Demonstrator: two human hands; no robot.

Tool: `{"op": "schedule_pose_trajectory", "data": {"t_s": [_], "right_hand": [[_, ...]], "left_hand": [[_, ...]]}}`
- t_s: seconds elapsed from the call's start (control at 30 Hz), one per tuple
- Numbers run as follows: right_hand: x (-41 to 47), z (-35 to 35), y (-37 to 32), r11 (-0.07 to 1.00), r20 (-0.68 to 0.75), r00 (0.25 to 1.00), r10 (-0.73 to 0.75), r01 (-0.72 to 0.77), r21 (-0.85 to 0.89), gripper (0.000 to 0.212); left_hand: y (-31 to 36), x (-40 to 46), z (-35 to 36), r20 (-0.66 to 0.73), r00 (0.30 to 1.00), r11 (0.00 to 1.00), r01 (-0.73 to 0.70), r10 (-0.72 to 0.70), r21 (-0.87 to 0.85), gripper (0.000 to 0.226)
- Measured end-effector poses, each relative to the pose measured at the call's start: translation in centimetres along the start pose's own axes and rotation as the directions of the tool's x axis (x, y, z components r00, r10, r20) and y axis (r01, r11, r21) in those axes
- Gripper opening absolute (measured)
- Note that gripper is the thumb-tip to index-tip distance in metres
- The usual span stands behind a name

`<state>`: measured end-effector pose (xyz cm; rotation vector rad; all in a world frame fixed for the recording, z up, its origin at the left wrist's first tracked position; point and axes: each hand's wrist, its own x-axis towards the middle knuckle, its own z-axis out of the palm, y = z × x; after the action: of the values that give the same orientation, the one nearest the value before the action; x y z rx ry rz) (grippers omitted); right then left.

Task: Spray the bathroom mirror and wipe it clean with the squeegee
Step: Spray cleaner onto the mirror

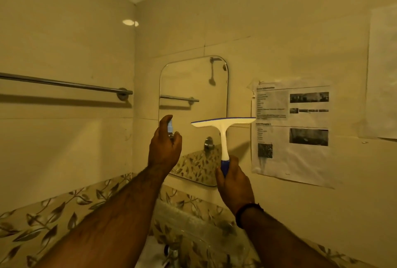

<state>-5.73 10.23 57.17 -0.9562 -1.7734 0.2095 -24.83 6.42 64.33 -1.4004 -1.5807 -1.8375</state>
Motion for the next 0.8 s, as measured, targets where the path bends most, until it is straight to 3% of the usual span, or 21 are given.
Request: {"op": "schedule_pose_trajectory", "data": {"t_s": [0.2, 0.47, 0.8], "right_hand": [[3.2, 2.3, -0.1, 0.999, -0.043, 0.999, 0.020, -0.018, 0.036, 0.047], [6.2, 5.6, 0.6, 0.999, -0.052, 0.998, 0.025, -0.023, 0.039, 0.047], [7.6, 7.7, 1.4, 0.998, -0.072, 0.996, 0.055, -0.052, 0.040, 0.050]], "left_hand": [[-1.6, 5.2, 0.6, -0.041, 0.999, 0.997, -0.002, -0.001, -0.071, 0.048], [-4.1, 12.2, 2.4, 0.024, 1.000, 0.989, -0.010, 0.014, -0.151, 0.042], [-6.2, 15.5, 4.6, -0.035, 0.999, 0.978, 0.000, -0.008, -0.207, 0.041]]}}
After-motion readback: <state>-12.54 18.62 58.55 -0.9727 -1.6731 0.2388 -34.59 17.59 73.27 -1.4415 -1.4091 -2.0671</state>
